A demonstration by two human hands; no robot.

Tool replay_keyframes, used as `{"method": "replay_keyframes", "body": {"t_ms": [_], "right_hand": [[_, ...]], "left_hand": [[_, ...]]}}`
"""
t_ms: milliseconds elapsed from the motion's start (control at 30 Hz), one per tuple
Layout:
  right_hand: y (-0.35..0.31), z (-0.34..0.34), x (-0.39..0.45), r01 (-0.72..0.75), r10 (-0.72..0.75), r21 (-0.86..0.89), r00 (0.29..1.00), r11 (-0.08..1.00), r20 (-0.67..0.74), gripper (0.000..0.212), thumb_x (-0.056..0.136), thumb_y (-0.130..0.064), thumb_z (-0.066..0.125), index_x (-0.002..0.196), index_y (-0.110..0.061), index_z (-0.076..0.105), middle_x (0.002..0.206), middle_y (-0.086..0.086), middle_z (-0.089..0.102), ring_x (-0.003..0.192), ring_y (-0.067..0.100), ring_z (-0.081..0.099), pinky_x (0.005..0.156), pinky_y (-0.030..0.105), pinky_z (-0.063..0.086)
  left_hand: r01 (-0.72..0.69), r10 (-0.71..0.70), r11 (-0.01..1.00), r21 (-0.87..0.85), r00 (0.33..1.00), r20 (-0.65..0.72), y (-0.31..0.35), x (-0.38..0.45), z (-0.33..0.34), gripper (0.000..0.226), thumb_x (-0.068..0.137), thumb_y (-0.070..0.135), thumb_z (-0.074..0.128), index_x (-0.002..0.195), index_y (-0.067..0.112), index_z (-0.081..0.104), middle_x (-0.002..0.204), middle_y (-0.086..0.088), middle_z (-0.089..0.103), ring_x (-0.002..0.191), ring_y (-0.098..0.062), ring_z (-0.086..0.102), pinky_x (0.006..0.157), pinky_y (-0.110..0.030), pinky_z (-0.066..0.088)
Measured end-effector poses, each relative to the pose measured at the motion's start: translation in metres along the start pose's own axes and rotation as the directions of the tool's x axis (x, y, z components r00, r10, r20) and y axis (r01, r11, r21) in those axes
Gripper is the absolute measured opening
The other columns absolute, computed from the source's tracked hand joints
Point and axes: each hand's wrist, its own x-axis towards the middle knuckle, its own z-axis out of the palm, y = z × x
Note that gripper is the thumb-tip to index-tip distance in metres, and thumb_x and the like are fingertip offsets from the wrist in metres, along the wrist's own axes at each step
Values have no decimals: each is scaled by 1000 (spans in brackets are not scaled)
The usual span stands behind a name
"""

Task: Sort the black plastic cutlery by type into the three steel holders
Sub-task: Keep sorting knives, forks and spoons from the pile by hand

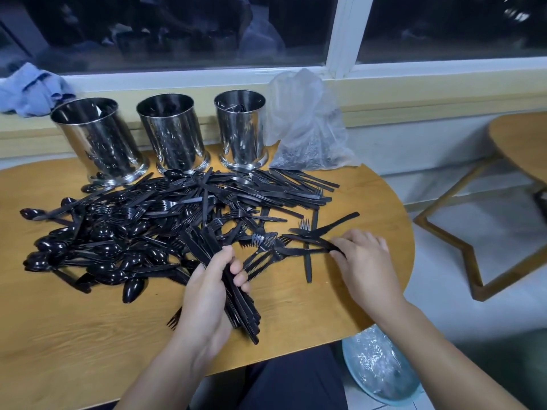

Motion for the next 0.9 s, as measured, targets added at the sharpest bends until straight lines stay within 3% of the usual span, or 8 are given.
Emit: {"method": "replay_keyframes", "body": {"t_ms": [233,367,600,700,767,900], "right_hand": [[-7,2,1,42,-47,152,999,987,28,15,100,-20,77,114,-22,80,102,-6,65,98,22,61,90,38,41],[-10,4,0,71,-73,144,997,987,9,14,103,-19,72,116,-18,78,104,-2,66,96,26,62,87,43,48],[-18,0,0,69,-65,118,997,991,-34,12,110,-16,60,107,-16,71,97,-1,62,88,27,60,79,42,45],[-39,-13,-4,-38,37,319,999,947,7,16,113,-22,53,103,-21,65,92,-8,57,80,16,55,69,30,40],[-59,-21,-8,-110,74,520,993,847,91,19,113,-23,54,97,-26,63,86,-13,59,78,10,55,66,22,39],[-102,-35,-18,-166,-40,731,966,662,255,28,114,-21,56,87,-29,60,76,-17,59,72,9,55,66,23,39]], "left_hand": [[-3,2,999,41,1000,22,-4,3,3,24,107,31,73,117,15,58,81,2,52,65,-14,45,61,-30,46],[-10,8,999,51,999,43,-7,2,3,20,108,30,71,117,17,59,81,1,53,65,-15,46,65,-32,45],[-8,5,998,68,999,54,-5,-2,2,16,108,30,71,111,18,61,81,1,52,65,-14,46,67,-34,44],[-37,29,994,103,996,83,-4,-4,6,17,106,31,74,109,19,61,79,1,46,65,-14,40,65,-34,40],[-75,60,985,155,993,102,-5,-3,10,20,104,29,77,107,18,61,75,2,40,63,-15,36,64,-34,38],[-127,108,980,150,985,133,-5,-3,20,20,99,28,83,109,16,72,71,2,43,61,-14,39,63,-33,37]]}}
